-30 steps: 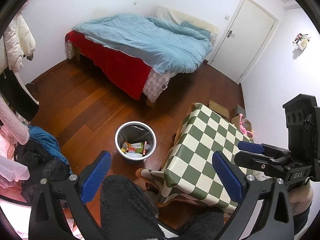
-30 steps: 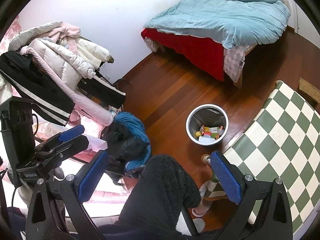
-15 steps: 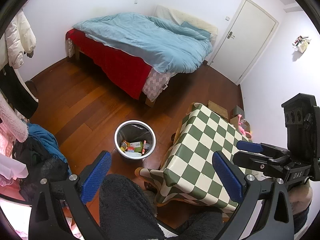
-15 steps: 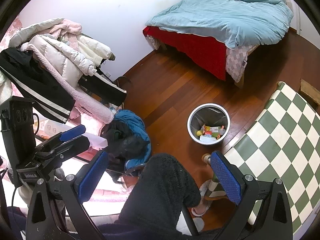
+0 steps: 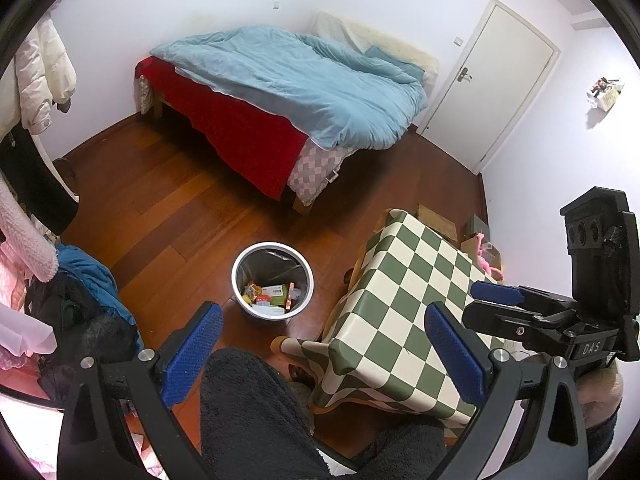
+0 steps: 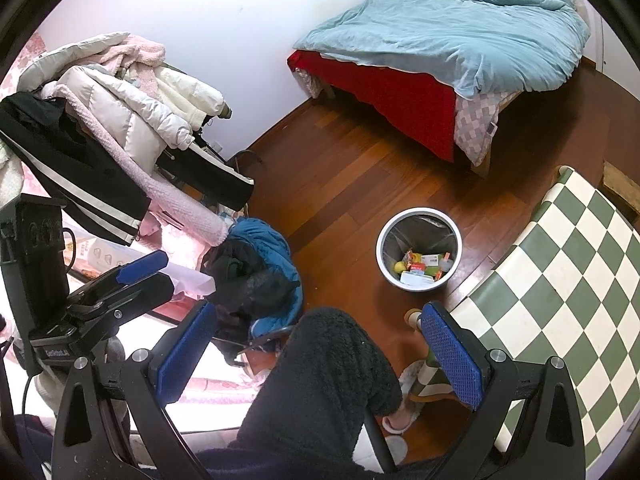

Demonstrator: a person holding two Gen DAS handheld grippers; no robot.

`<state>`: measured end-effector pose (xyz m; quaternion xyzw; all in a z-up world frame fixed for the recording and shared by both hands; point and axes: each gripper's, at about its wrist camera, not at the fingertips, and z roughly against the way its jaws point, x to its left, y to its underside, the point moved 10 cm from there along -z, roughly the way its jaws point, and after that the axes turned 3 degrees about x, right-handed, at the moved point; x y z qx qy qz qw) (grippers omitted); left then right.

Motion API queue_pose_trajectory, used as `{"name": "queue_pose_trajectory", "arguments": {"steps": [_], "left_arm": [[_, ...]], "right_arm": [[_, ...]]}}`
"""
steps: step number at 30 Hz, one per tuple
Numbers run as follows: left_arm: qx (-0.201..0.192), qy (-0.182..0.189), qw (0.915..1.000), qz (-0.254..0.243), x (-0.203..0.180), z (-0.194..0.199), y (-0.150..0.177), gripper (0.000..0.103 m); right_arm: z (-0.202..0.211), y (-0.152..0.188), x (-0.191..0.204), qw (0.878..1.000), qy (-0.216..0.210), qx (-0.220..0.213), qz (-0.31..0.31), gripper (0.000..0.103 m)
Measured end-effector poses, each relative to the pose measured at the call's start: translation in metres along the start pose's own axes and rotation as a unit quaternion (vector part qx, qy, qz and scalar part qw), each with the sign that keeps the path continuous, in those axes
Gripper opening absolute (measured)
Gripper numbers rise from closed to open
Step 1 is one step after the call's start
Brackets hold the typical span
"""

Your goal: Collect trash

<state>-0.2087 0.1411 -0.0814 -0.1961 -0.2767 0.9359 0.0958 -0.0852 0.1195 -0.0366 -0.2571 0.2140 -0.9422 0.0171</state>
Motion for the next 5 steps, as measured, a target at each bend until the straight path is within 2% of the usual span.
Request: {"name": "queue_pose_trajectory", "arguments": {"steps": [5], "left_arm": [[-0.005, 0.001, 1.0, 0.006, -0.0001, 0.0015, -0.0013, 0.103]], "right_arm": [[-0.0012, -0.0006, 0.0012, 1.0, 0.0, 0.0, -0.001, 0.103]]}}
